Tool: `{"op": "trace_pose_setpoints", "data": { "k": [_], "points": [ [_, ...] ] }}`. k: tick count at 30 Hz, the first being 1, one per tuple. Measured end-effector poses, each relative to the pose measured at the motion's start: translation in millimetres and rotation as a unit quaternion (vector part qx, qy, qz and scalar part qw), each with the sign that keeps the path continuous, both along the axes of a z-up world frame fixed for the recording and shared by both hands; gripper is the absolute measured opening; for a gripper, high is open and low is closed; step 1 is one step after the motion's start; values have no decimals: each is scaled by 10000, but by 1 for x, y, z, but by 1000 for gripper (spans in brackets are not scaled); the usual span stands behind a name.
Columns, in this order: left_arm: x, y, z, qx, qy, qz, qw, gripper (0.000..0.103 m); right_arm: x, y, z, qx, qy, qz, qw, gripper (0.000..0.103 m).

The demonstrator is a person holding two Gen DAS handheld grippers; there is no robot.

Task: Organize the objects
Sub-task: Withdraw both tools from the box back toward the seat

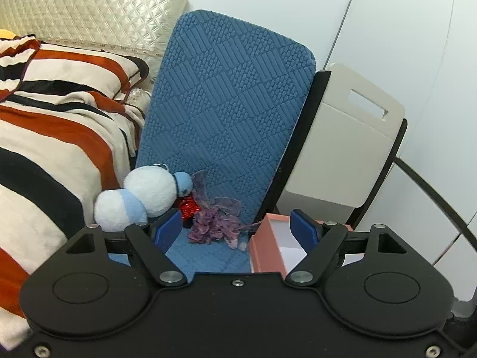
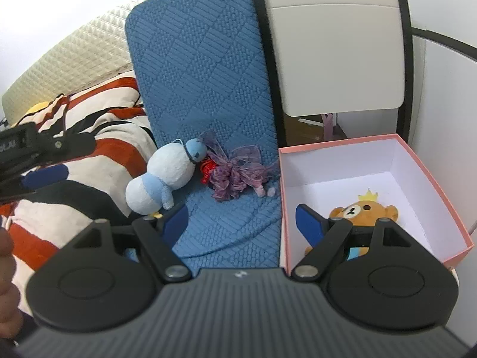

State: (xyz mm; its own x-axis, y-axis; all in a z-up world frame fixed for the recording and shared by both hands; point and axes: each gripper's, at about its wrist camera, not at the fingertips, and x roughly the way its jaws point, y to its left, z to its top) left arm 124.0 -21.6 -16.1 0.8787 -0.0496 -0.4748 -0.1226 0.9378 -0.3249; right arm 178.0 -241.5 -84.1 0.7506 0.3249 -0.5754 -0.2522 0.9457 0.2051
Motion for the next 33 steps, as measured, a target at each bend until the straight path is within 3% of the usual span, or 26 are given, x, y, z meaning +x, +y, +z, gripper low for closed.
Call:
{"op": "trace_pose_setpoints", "data": {
  "k": [15, 33],
  "points": [
    [-15, 28, -21, 176, 131, 147, 9997, 80, -2, 25, -27, 231, 115, 294, 9992, 81],
    [32, 7, -89, 355, 383, -36, 9986, 80, 26, 15, -87, 187, 176, 208, 9995, 81]
  ]
}}
